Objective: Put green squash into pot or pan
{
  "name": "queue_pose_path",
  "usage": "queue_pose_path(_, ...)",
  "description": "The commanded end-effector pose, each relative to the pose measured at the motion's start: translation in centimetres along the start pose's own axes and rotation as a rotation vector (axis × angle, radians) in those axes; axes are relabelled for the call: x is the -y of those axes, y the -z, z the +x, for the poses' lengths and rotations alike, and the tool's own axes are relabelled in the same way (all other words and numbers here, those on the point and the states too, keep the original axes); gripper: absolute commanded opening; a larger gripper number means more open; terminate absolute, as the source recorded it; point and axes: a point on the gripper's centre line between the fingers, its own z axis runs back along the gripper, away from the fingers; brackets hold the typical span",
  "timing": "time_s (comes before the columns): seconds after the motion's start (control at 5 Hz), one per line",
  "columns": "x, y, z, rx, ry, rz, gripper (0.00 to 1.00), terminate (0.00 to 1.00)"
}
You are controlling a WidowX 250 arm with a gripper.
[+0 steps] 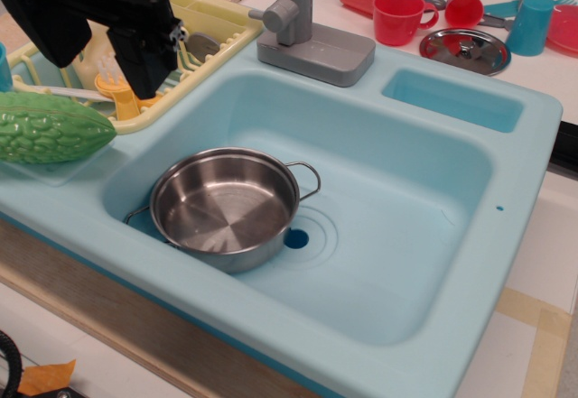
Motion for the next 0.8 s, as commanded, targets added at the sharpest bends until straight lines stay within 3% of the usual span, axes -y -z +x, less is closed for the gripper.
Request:
queue_pose_path(0.0,0.0,0.0,0.0,0.000,0.000,0.000,1.00,0.00)
queue_pose_path(0.2,-0.7,-0.1,-0.3,0.060,0.151,0.007,1.00,0.00)
queue_pose_path(0.6,-2.2,-0.6,0.6,0.030,0.514,-0.067,1.00,0.00)
